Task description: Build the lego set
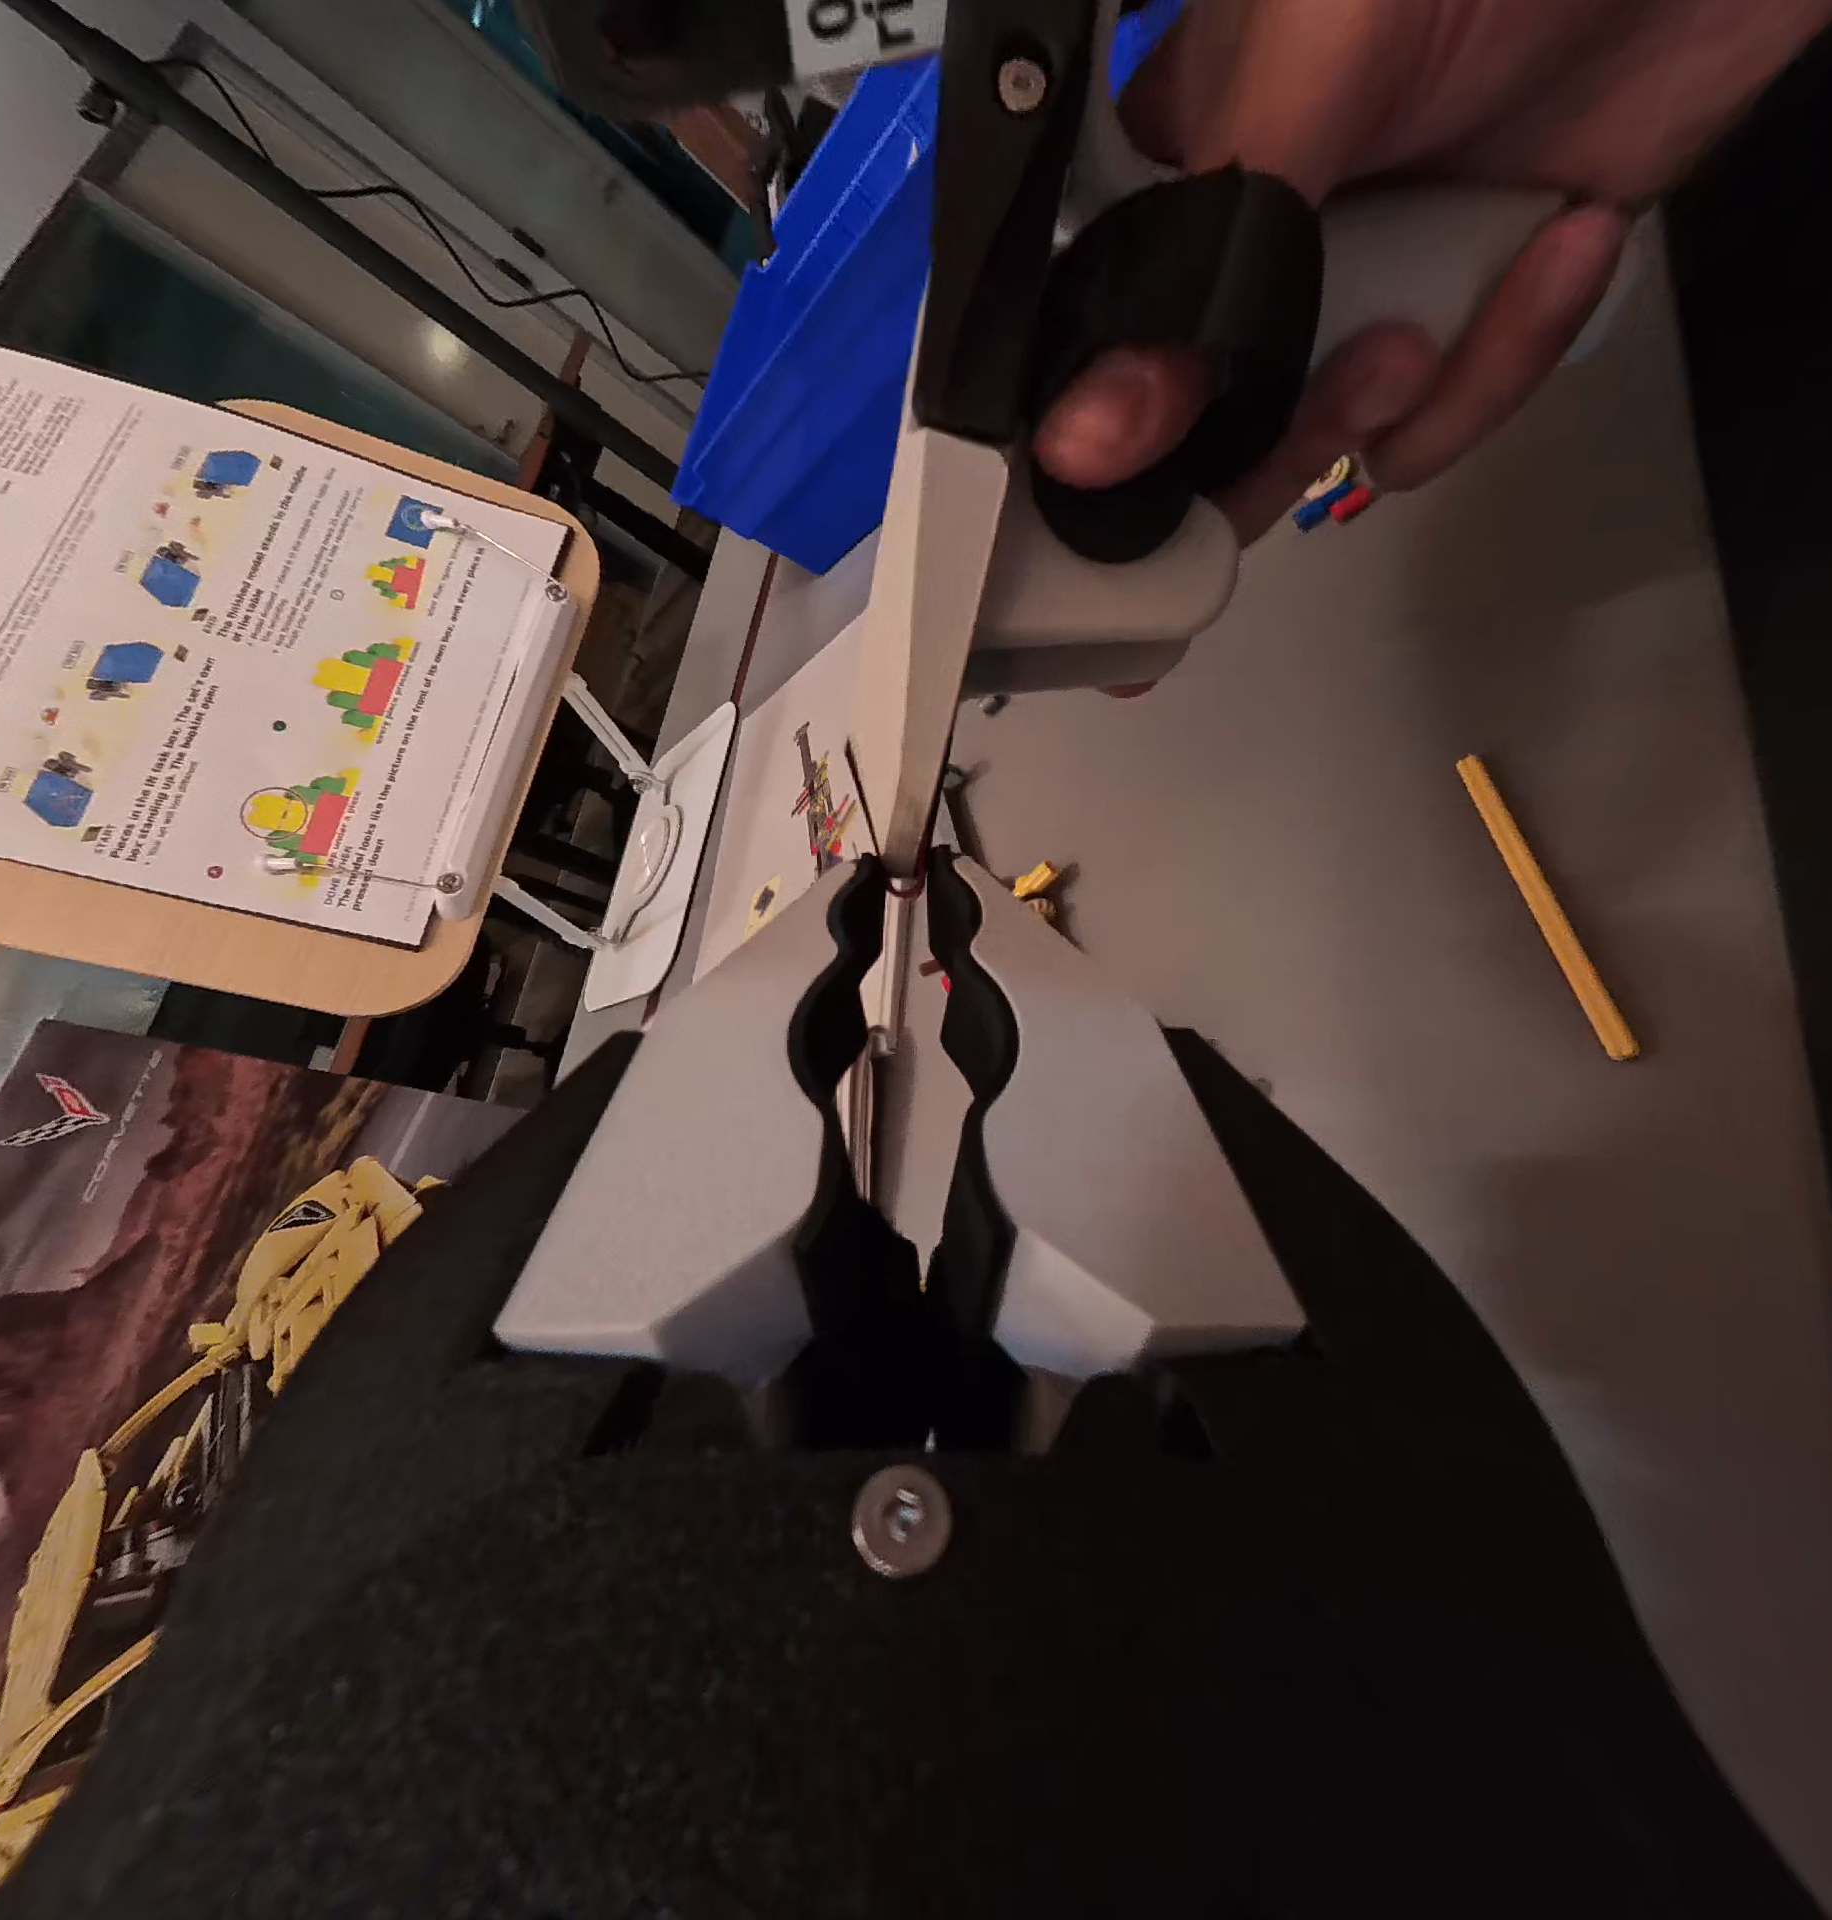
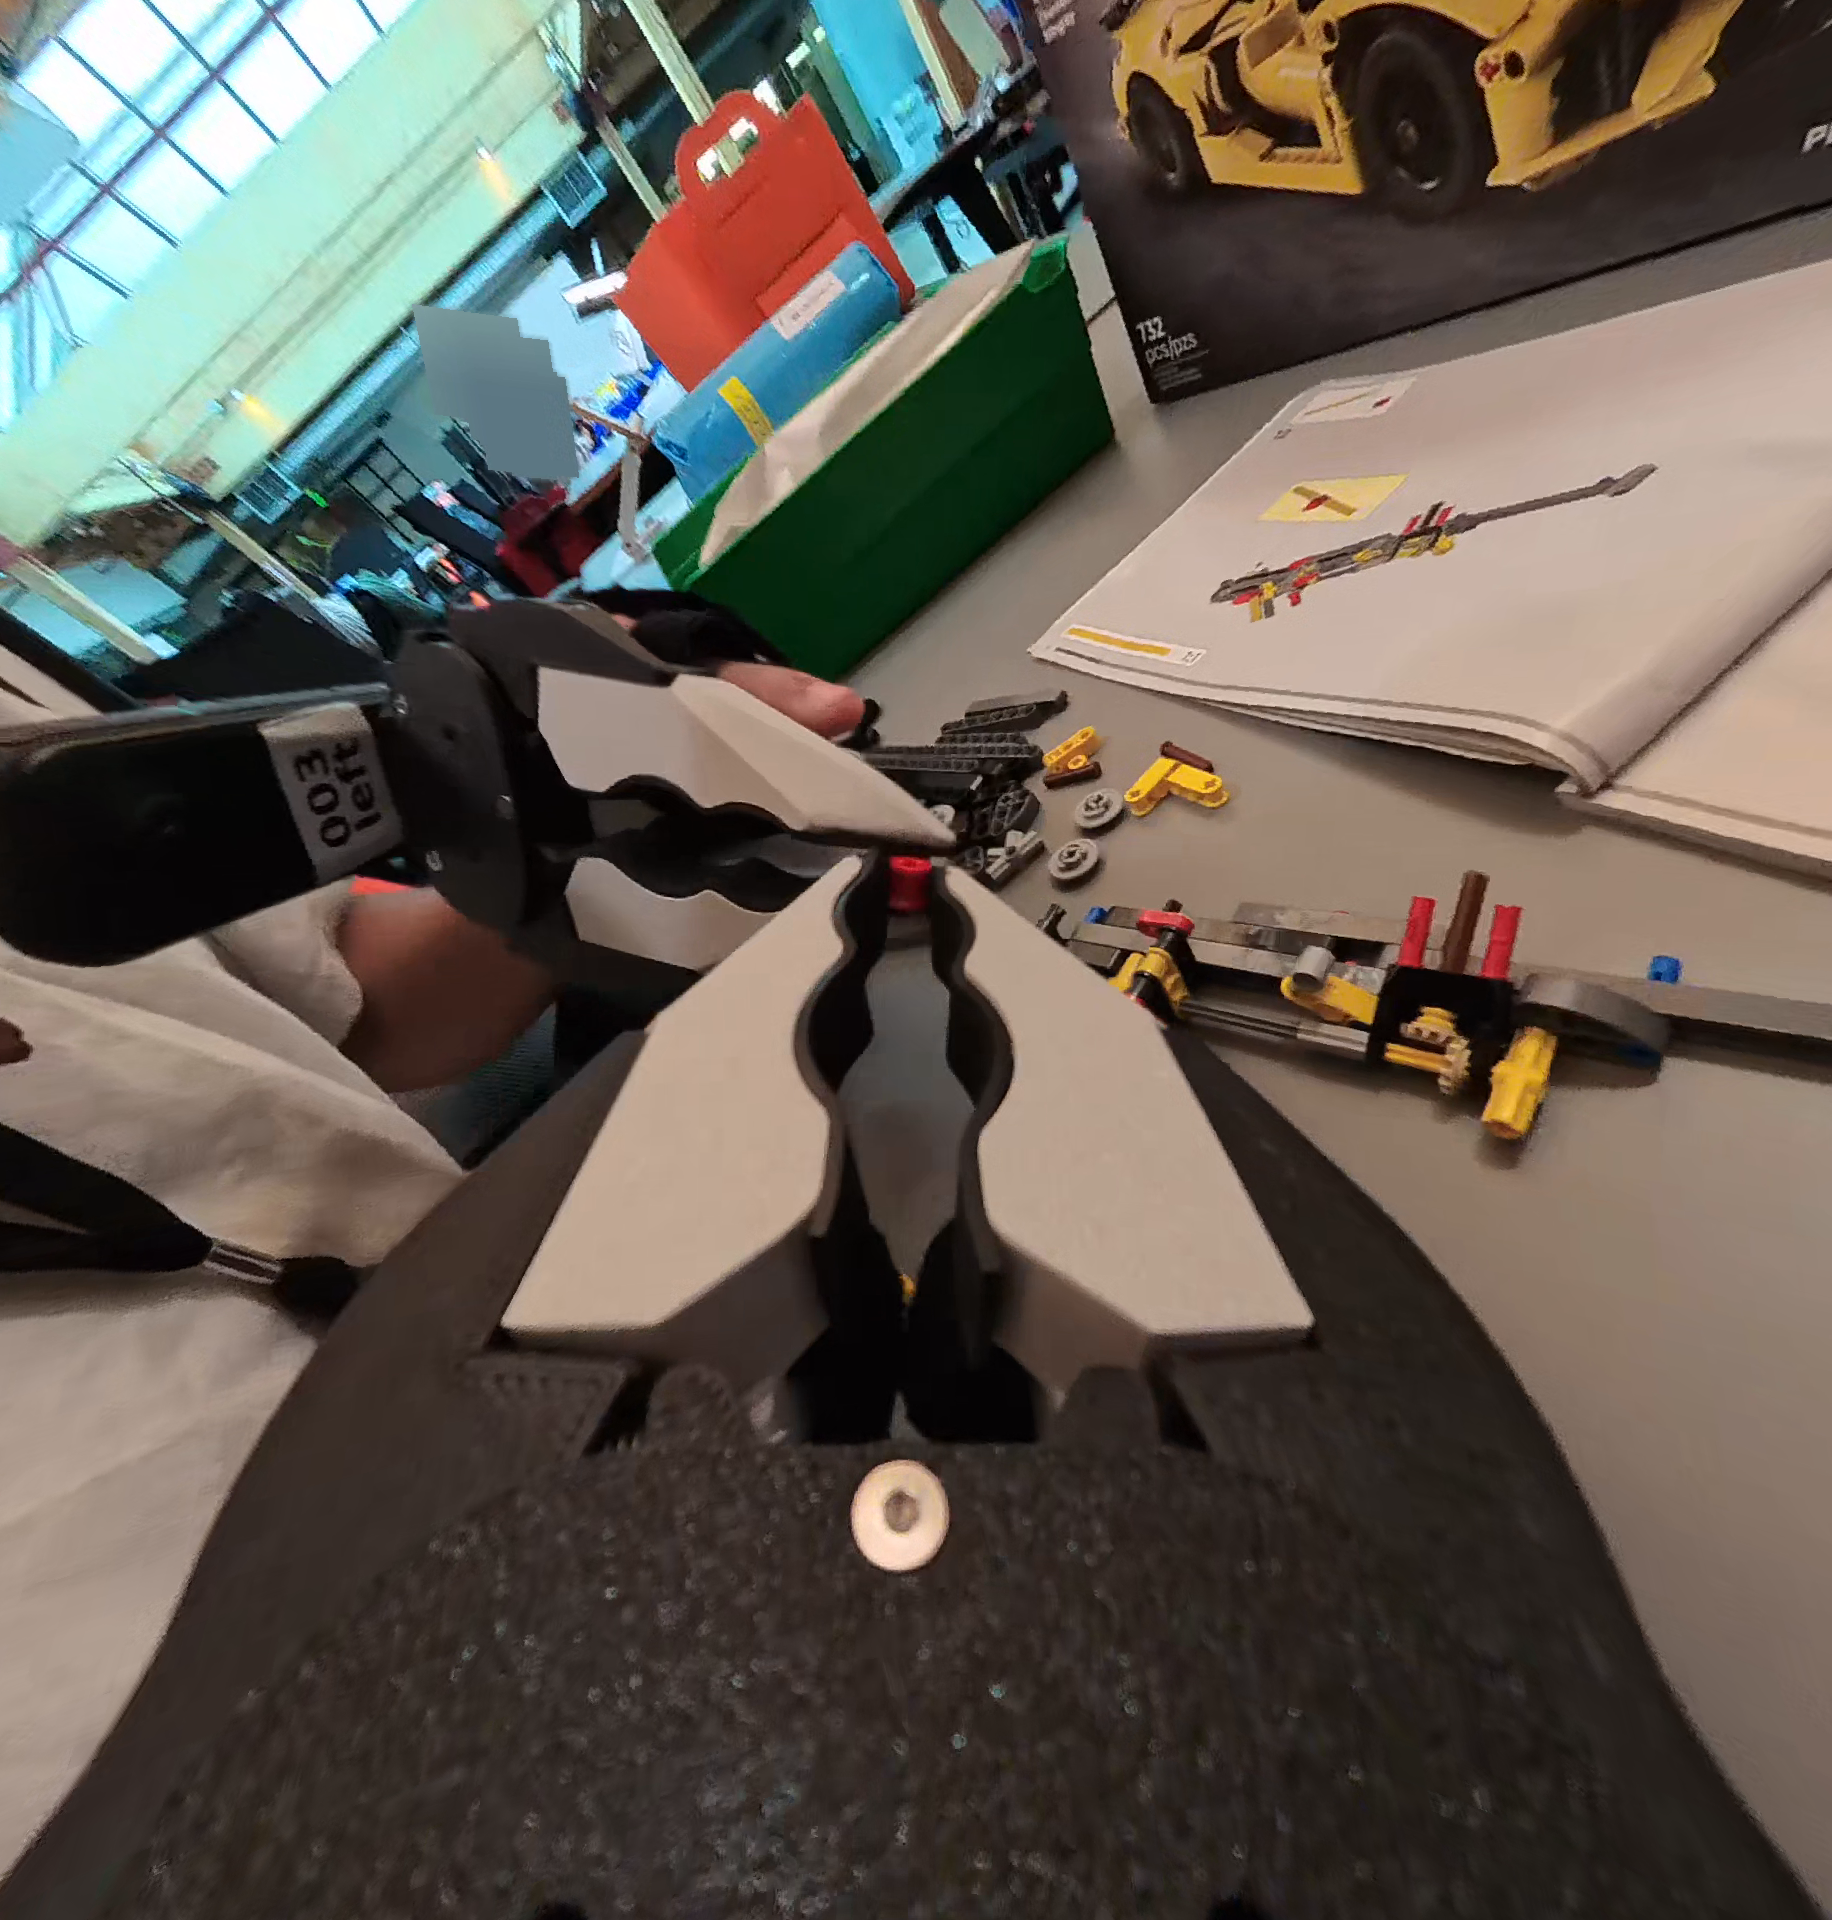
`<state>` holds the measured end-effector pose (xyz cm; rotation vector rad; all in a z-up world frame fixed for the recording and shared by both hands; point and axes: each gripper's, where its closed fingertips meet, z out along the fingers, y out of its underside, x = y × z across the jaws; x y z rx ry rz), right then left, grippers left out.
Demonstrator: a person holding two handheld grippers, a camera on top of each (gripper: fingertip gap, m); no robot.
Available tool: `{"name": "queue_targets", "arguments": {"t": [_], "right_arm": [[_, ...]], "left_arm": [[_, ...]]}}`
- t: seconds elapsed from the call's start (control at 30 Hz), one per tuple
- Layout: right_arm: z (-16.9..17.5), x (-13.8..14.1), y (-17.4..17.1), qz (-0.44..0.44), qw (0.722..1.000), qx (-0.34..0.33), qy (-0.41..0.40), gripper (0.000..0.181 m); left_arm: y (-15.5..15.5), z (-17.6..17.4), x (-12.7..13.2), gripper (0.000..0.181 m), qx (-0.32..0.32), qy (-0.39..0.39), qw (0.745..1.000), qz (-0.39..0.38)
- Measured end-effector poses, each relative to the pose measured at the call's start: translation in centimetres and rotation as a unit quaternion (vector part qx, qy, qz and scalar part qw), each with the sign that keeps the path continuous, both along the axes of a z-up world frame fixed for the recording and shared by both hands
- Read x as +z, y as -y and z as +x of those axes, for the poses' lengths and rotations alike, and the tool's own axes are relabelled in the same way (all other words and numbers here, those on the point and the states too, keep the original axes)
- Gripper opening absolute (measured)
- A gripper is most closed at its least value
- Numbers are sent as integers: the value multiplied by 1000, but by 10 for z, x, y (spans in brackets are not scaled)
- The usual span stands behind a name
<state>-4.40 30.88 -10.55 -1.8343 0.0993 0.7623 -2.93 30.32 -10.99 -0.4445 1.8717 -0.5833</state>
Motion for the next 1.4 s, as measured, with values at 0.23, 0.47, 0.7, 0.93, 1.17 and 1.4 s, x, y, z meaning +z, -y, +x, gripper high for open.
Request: {"name": "queue_targets", "arguments": {"t": [0.23, 0.47, 0.7, 0.93, 1.17, 1.4], "right_arm": [[1, 0, -1, -7, 1000, -11, 14, 7], [15, -8, 26, -13, 998, 29, 51, 21], [-20, -82, 72, -86, 936, 164, 299, 23], [-42, -101, 57, -91, 884, 251, 383, 14], [-51, -106, 53, -75, 858, 268, 433, 8], [-40, -104, 47, -89, 877, 214, 420, 2]], "left_arm": [[-2, 2, 1, 6, 12, 53, 996, 73], [-20, -6, -6, 6, 35, -3, 996, -77], [-32, -29, -47, 6, 101, -153, 949, -255], [-35, -39, -48, 6, 129, -159, 937, -283], [-36, -35, -41, 6, 121, -129, 942, -286], [-24, -35, -40, 6, 87, -137, 948, -274]]}}
